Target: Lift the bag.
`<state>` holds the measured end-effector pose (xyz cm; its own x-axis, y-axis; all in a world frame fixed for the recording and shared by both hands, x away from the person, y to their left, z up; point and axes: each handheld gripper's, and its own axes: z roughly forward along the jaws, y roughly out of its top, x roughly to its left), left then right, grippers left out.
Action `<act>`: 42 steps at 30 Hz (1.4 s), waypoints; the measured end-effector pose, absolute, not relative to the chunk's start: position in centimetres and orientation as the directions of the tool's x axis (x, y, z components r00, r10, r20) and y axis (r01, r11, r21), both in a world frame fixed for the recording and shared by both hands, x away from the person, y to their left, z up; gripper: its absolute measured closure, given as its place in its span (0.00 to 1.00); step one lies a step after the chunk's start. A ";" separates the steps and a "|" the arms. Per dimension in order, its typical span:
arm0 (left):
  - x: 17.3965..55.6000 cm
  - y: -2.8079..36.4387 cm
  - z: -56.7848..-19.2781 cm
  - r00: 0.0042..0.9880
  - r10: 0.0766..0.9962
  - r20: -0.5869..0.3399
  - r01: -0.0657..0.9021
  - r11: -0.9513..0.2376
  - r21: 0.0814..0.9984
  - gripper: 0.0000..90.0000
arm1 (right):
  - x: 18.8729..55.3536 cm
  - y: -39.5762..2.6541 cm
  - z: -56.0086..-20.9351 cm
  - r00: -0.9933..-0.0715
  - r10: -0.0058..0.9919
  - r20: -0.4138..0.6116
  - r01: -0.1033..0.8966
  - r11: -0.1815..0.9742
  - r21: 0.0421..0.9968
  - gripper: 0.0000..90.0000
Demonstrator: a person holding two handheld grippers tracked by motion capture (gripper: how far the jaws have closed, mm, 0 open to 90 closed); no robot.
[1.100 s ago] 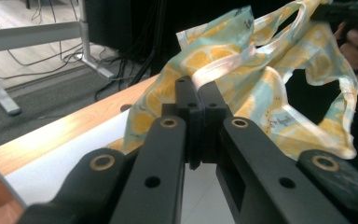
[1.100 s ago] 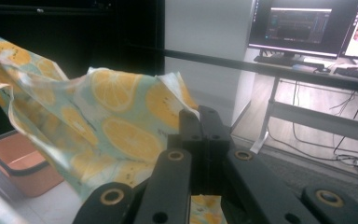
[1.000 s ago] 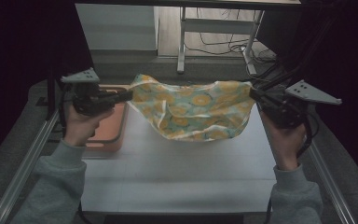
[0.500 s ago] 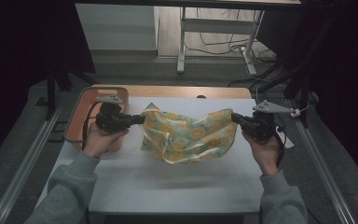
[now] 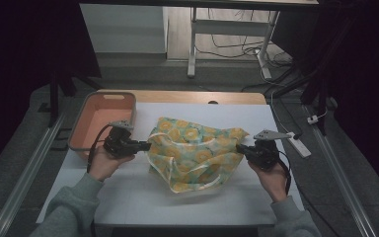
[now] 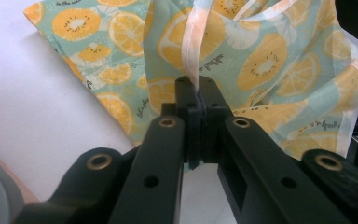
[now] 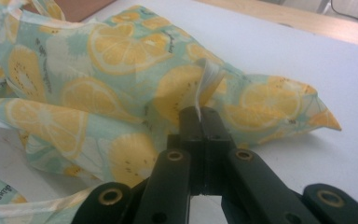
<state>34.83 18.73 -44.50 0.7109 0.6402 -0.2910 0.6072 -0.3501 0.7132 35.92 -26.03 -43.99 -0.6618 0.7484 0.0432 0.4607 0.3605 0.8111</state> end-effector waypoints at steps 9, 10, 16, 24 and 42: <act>32.3 20.8 -42.8 0.732 0.645 -0.221 0.516 -0.311 0.798 0.32 | 34.1 -26.7 -41.5 -0.722 0.692 0.006 0.330 0.337 0.882 0.60; 32.0 21.2 -42.5 0.729 0.648 -0.219 0.510 -0.302 0.805 0.30 | 33.8 -27.0 -41.1 -0.727 0.687 0.007 0.318 0.328 0.890 0.58; 30.7 23.8 -41.9 0.687 0.699 -0.199 0.497 -0.252 0.831 0.27 | 32.9 -28.8 -39.7 -0.703 0.711 -0.009 0.286 0.294 0.912 0.51; 30.5 24.9 -44.2 0.645 0.736 -0.205 0.556 -0.269 0.786 0.27 | 34.1 -30.4 -42.3 -0.672 0.741 0.006 0.358 0.317 0.878 0.49; 30.2 24.9 -45.7 0.635 0.746 -0.201 0.573 -0.281 0.770 0.29 | 33.6 -31.7 -44.9 -0.683 0.731 0.004 0.367 0.338 0.867 0.49</act>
